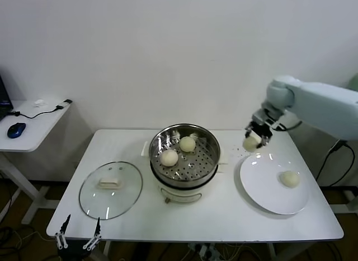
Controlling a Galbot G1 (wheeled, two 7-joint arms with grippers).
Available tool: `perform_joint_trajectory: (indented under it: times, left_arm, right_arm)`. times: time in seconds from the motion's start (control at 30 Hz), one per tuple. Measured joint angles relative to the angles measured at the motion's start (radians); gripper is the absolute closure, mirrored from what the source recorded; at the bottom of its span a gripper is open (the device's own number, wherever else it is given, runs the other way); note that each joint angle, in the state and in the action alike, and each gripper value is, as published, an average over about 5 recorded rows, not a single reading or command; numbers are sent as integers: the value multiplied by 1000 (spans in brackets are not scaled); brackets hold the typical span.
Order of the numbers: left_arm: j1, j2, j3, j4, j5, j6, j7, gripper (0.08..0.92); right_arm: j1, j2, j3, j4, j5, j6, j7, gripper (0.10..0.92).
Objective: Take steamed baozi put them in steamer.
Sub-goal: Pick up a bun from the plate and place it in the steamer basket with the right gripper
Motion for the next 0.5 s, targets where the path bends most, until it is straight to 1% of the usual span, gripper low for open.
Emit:
perform_joint_trajectory:
  times: [0.2,0.5]
  left_arm:
    - [3,0,-2,3,-6,-1,0,177]
    - [-4,4,-16,16,-22,1,0,177]
  right_arm:
    - [25,127,45,18,-52,116,-1,438]
    - [-38,279,92,34,-131,205,5,436]
